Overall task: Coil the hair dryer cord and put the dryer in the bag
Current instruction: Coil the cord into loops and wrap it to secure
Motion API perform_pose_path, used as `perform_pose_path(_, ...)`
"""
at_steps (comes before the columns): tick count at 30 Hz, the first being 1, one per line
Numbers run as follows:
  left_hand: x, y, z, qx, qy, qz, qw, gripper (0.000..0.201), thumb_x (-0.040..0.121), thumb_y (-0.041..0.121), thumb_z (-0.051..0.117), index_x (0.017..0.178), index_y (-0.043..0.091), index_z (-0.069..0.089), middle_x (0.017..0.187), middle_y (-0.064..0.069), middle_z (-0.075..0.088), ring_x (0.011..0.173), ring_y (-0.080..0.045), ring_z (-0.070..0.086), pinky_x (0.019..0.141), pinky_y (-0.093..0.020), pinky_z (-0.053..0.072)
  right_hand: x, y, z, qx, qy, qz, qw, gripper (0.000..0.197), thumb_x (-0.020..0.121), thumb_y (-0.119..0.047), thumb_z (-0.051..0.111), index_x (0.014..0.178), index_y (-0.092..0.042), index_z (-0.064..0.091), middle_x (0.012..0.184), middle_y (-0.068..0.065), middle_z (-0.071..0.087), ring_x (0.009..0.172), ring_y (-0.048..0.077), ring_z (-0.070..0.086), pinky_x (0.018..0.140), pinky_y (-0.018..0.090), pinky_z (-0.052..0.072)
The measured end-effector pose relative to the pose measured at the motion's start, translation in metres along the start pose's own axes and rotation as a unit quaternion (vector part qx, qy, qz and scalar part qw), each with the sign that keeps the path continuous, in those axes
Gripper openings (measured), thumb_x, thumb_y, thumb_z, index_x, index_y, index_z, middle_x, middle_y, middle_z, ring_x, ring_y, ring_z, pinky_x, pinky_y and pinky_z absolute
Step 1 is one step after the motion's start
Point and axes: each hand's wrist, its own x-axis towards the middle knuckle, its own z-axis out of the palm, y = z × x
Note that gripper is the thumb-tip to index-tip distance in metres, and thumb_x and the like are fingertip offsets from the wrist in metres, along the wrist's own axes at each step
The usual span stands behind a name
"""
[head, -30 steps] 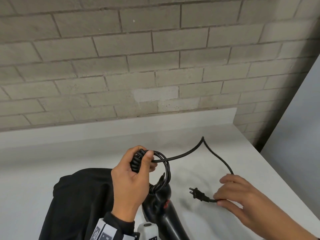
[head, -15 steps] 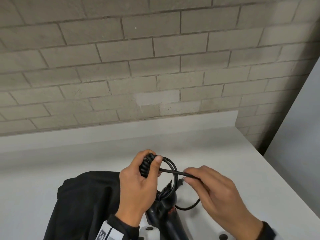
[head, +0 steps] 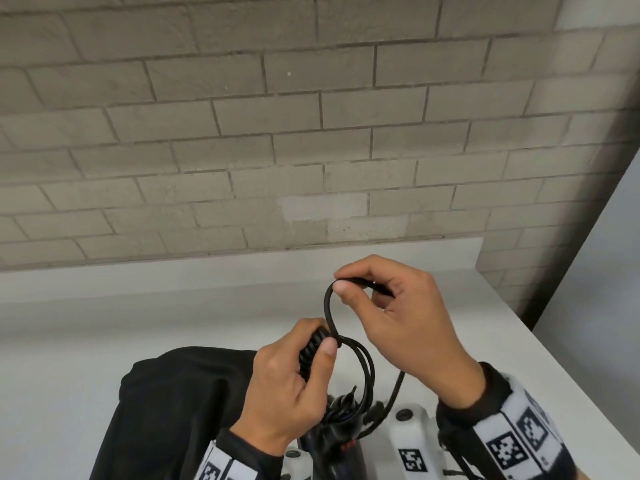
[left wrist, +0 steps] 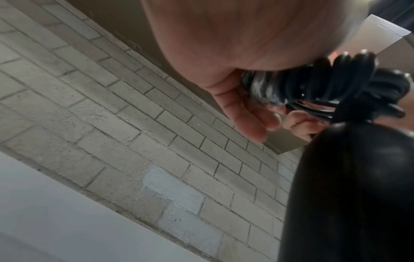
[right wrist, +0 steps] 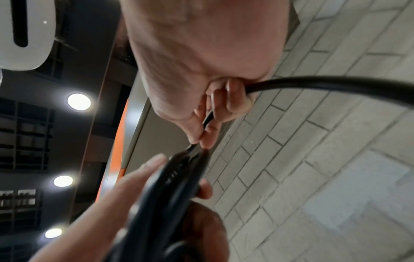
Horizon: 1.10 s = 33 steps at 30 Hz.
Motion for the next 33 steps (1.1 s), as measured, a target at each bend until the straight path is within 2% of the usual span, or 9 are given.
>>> perform_pose_path(3, 0.001, 0.003, 0.0, 0.03, 0.017, 0.025, 0.999, 0.043, 0.093, 0.051, 0.055, 0.081, 0.011, 0.062, 0.053, 0.018, 0.043, 0.045, 0.002, 0.043, 0.048, -0.007, 0.035, 0.0, 0.0, 0.01, 0.026, -0.021, 0.048, 0.998, 0.002, 0.086, -0.028, 0.07, 0.084, -0.026, 0.069, 0.079, -0.014, 0.072, 0.068, 0.021, 0.069, 0.062, 0.044, 0.056)
perform_pose_path(8, -0.002, -0.002, 0.003, 0.048, 0.055, 0.047, 0.996, 0.037, 0.097, 0.049, 0.052, 0.083, 0.016, 0.062, 0.05, 0.009, 0.051, 0.042, -0.007, 0.048, 0.042, -0.02, 0.04, -0.008, 0.01, 0.017, 0.076, -0.053, 0.15, 0.984, 0.013, 0.087, -0.021, 0.07, 0.075, -0.016, 0.07, 0.073, -0.004, 0.072, 0.067, 0.006, 0.066, 0.07, 0.028, 0.053)
perform_pose_path(12, -0.003, -0.003, 0.003, 0.048, 0.084, 0.073, 0.993, 0.028, 0.1, 0.047, 0.047, 0.094, 0.022, 0.058, 0.054, 0.011, 0.058, 0.049, -0.004, 0.054, 0.051, -0.003, 0.038, -0.03, 0.017, 0.022, 0.135, -0.088, 0.211, 0.964, 0.028, 0.094, -0.029, 0.061, 0.077, -0.01, 0.071, 0.078, 0.008, 0.071, 0.079, 0.026, 0.067, 0.085, 0.049, 0.053)
perform_pose_path(14, -0.003, -0.004, 0.005, 0.06, 0.093, 0.069, 0.992, 0.029, 0.101, 0.047, 0.045, 0.095, 0.021, 0.057, 0.057, 0.012, 0.059, 0.052, -0.005, 0.055, 0.053, -0.001, 0.038, -0.04, 0.015, 0.02, 0.169, -0.094, 0.206, 0.959, 0.035, 0.096, -0.04, 0.055, 0.084, -0.013, 0.073, 0.078, 0.001, 0.071, 0.078, 0.02, 0.066, 0.082, 0.04, 0.053)
perform_pose_path(18, -0.003, -0.011, 0.003, 0.074, 0.117, 0.019, 0.99, 0.033, 0.1, 0.05, 0.044, 0.092, 0.022, 0.057, 0.059, 0.014, 0.058, 0.052, -0.005, 0.055, 0.05, -0.005, 0.039, -0.056, 0.009, 0.019, 0.121, -0.133, 0.191, 0.965, 0.022, 0.079, -0.047, 0.07, 0.088, -0.027, 0.068, 0.065, 0.001, 0.06, 0.06, 0.028, 0.046, 0.056, 0.041, 0.04)
perform_pose_path(22, -0.003, -0.007, 0.003, 0.009, 0.121, -0.051, 0.991, 0.037, 0.097, 0.059, 0.044, 0.091, 0.027, 0.062, 0.066, 0.008, 0.066, 0.06, -0.007, 0.066, 0.054, -0.019, 0.051, -0.055, 0.009, 0.017, 0.148, -0.156, 0.192, 0.958, 0.007, 0.085, -0.021, 0.072, 0.087, -0.027, 0.07, 0.08, 0.004, 0.069, 0.071, 0.031, 0.059, 0.064, 0.035, 0.048)
perform_pose_path(25, -0.002, 0.001, 0.005, -0.064, 0.108, -0.129, 0.984, 0.037, 0.091, 0.064, 0.048, 0.091, 0.031, 0.065, 0.078, 0.004, 0.07, 0.07, -0.018, 0.069, 0.06, -0.038, 0.056, -0.051, 0.012, 0.013, 0.147, -0.156, 0.174, 0.961, 0.007, 0.084, -0.013, 0.073, 0.083, -0.018, 0.07, 0.08, 0.001, 0.07, 0.068, 0.01, 0.06, 0.064, 0.019, 0.045)
perform_pose_path(29, 0.001, 0.009, 0.006, -0.149, 0.107, -0.198, 0.963, 0.031, 0.085, 0.054, 0.059, 0.088, 0.026, 0.071, 0.081, -0.004, 0.072, 0.076, -0.023, 0.068, 0.076, -0.038, 0.059, -0.049, 0.019, 0.016, 0.114, -0.119, 0.167, 0.972, 0.007, 0.082, -0.014, 0.074, 0.085, -0.021, 0.073, 0.084, -0.004, 0.072, 0.079, 0.008, 0.066, 0.076, 0.025, 0.051)
perform_pose_path(33, 0.003, 0.013, 0.007, -0.204, 0.126, -0.239, 0.941, 0.027, 0.09, 0.045, 0.065, 0.084, 0.021, 0.073, 0.079, -0.008, 0.071, 0.068, -0.02, 0.062, 0.059, -0.019, 0.05, -0.057, 0.026, 0.029, -0.018, 0.063, 0.096, 0.993, 0.035, 0.071, -0.022, 0.085, 0.099, -0.031, 0.065, 0.107, -0.015, 0.061, 0.1, 0.007, 0.057, 0.082, 0.009, 0.039)
